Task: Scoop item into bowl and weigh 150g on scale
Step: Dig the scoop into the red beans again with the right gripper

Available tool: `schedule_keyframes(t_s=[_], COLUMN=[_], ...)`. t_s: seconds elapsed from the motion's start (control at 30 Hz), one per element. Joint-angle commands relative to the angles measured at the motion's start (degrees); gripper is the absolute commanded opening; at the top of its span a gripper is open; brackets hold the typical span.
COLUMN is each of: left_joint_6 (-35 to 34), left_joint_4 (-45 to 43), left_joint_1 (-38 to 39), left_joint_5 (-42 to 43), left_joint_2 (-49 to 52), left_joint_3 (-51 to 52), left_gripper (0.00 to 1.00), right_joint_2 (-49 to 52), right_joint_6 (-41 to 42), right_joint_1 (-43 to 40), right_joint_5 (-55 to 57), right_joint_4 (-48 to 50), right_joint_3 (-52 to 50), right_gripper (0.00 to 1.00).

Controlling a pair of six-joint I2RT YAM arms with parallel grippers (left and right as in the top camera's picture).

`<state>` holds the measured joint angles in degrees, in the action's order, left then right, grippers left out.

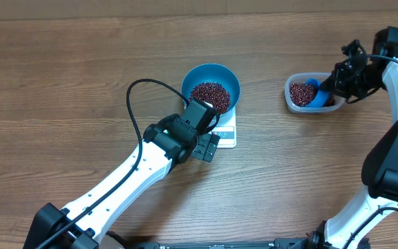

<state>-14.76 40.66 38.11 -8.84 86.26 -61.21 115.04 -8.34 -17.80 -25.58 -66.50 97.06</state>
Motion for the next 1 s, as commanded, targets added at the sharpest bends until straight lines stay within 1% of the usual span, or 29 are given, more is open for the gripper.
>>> schedule_keyframes(t_s=[0.0,0.13,0.27,0.43,0.57,0.67,0.73,0.83,0.97], left_joint_6=[0.83,0.83,0.83,0.83,0.83,0.83,0.85,0.83,0.83], left_joint_4=[-0.04,-0.04,-0.04,-0.07,-0.07,-0.04,-0.07,-0.07,-0.07], left_joint_1=[-0.26,-0.26,-0.26,-0.26,-0.26,-0.26,-0.26,-0.26,-0.26], left_joint_5=[-0.33,-0.33,-0.33,-0.33,-0.33,-0.33,-0.33,-0.33,-0.33], left_joint_2=[0.31,0.31,0.31,0.31,0.31,0.31,0.31,0.31,0.31], left_joint_3=[0.48,0.48,0.48,0.48,0.48,0.48,0.48,0.48,0.48], left_gripper=[1.0,0.99,0.99,1.0,1.0,1.0,1.0,0.99,1.0], right_joint_2=[-0.5,-1.03,-1.31,-1.31,-1.31,-1.31,-1.31,-1.31,-1.31], right_joint_6=[-0.35,-3.85,-9.44,-12.41,-12.13,-7.87,-6.64,-6.64,-6.43], right_joint_1=[-0.59,-0.42,-0.42,-0.31,-0.26,-0.28,-0.46,-1.2,-2.54], right_joint_5=[4.07,4.07,4.11,4.11,3.19,2.97,2.21,-2.29,-5.22], right_joint_4=[-0.28,-1.53,-3.98,-7.19,-8.33,-8.44,-8.41,-8.39,-8.44], right_joint_3=[2.16,4.22,6.34,9.05,9.53,9.53,9.53,9.53,9.53], right_gripper=[0.04,0.04,0.04,0.04,0.04,0.04,0.04,0.04,0.04])
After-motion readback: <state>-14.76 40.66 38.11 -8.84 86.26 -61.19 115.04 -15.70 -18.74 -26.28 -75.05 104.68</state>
